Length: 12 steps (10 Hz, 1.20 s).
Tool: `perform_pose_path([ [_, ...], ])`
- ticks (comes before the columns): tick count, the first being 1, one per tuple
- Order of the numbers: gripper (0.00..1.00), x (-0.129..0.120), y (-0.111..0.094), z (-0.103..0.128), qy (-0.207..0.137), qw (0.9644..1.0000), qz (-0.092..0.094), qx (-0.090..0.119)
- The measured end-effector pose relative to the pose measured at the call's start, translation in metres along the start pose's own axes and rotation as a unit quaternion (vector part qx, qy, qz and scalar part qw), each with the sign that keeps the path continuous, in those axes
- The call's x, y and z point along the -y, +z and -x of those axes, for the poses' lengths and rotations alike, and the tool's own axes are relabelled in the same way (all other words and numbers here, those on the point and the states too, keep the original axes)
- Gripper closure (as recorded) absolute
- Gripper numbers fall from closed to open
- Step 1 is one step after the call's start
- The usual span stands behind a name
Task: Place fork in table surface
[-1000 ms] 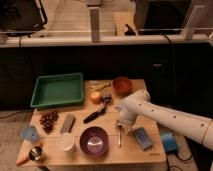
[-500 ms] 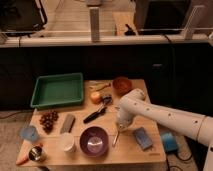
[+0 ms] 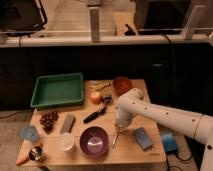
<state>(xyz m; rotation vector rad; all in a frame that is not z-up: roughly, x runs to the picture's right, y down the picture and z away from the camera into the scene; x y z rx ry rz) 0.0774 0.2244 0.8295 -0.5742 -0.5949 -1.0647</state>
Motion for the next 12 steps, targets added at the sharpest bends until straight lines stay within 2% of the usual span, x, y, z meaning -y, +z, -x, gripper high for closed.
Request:
perform_pose_path([
  [2, 0.80, 0.0026, 0.0027, 0.0020, -0.020, 0.9998, 0.008, 0.004],
  [5, 0.80, 0.0025, 0.0005, 0.0036, -0.020, 0.9997, 0.009, 0.006],
  [7, 0.66, 0.0023, 0.0041, 0.0038, -0.029, 0.9993, 0.021, 0.007],
  [10, 0.35, 0.0020, 0.0018, 0.0047, -0.033, 0.9992, 0.023, 0.007],
  [12, 0.22, 0.0016, 0.0009, 0.0058, -0.033, 0.9991, 0.024, 0.009],
])
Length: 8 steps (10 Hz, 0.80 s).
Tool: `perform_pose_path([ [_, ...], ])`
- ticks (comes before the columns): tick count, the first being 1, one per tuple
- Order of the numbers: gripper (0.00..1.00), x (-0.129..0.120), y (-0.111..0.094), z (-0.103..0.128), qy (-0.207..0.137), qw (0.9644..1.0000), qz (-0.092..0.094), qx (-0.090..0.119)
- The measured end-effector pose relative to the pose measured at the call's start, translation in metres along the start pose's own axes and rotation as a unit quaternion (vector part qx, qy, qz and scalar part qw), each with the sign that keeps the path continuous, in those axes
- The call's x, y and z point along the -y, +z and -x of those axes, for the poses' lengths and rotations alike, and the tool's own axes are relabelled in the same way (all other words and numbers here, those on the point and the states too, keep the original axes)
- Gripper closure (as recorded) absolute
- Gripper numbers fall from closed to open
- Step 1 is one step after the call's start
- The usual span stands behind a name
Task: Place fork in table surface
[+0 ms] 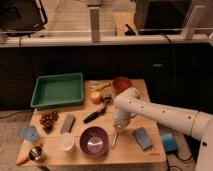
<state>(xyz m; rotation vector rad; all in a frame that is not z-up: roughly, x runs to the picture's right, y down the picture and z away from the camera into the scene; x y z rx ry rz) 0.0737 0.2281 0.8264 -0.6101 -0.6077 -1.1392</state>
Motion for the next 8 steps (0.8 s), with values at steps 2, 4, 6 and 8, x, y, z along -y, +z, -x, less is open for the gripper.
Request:
perform_pose_path([
  [2, 0.21, 0.0001, 0.0034, 0.0004, -0.001, 1.0000, 0.006, -0.001],
  [4, 0.21, 0.0009, 0.0040, 0.0036, -0.002, 1.0000, 0.009, 0.002],
  [6, 0.21, -0.0029, 0.0026, 0.0024, 0.000, 0.9999, 0.012, 0.000],
  [8, 0.26, -0.0003, 0.0099, 0.0040, -0.001, 0.9998, 0.018, 0.000],
])
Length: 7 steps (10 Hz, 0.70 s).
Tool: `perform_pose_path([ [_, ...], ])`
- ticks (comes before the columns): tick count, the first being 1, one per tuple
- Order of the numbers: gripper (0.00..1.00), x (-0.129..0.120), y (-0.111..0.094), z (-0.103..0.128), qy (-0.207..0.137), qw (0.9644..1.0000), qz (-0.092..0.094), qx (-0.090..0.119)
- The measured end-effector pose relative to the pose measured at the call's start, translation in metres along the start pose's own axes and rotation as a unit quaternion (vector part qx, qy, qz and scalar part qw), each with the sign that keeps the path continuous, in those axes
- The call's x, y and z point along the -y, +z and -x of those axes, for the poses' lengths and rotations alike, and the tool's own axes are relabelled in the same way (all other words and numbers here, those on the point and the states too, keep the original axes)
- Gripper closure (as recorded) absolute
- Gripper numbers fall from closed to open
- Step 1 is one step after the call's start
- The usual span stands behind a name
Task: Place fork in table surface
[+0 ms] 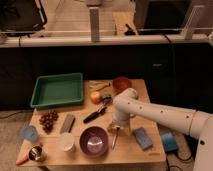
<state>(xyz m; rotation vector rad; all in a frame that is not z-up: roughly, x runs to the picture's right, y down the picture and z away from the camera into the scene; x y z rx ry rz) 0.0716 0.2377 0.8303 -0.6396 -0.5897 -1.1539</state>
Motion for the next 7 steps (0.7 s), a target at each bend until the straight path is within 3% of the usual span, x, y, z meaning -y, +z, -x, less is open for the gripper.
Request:
perform_pose_path([
  [2, 0.40, 0.0019, 0.0049, 0.0000, 0.000, 1.0000, 0.004, 0.000],
  [5, 0.53, 0.0014, 0.0028, 0.0002, 0.002, 1.0000, 0.007, -0.001],
  [7, 0.70, 0.0018, -0.0024, 0.0006, 0.001, 1.0000, 0.007, 0.000],
])
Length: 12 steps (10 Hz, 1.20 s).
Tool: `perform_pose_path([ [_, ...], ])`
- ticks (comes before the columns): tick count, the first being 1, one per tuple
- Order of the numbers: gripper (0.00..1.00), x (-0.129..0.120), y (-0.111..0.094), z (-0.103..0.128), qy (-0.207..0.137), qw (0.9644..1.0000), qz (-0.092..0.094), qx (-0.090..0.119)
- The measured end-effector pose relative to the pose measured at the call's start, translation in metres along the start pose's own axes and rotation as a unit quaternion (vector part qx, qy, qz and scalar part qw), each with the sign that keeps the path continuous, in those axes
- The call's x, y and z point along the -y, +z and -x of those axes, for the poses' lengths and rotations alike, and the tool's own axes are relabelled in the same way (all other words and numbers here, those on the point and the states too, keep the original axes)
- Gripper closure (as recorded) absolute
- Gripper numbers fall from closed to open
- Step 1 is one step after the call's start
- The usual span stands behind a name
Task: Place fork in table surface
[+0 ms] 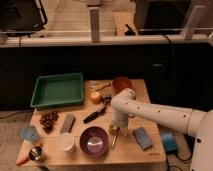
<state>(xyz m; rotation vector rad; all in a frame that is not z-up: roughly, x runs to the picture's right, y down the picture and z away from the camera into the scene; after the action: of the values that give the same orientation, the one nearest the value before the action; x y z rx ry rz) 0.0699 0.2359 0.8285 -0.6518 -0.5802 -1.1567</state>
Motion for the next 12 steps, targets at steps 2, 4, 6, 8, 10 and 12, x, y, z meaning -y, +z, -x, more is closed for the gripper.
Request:
perform_pose_path([
  [2, 0.78, 0.001, -0.003, 0.000, -0.003, 1.0000, 0.000, 0.000],
  [4, 0.86, 0.000, -0.002, 0.000, -0.002, 1.0000, 0.001, -0.001],
  [6, 0.95, 0.004, 0.002, -0.001, 0.001, 1.0000, 0.004, -0.002],
  [8, 1.00, 0.001, 0.000, -0.001, 0.002, 1.0000, 0.005, -0.002],
  [10, 1.00, 0.000, -0.002, -0.001, 0.005, 1.0000, 0.005, -0.001],
  [12, 1.00, -0.002, -0.016, -0.012, 0.024, 0.9996, -0.013, -0.004],
])
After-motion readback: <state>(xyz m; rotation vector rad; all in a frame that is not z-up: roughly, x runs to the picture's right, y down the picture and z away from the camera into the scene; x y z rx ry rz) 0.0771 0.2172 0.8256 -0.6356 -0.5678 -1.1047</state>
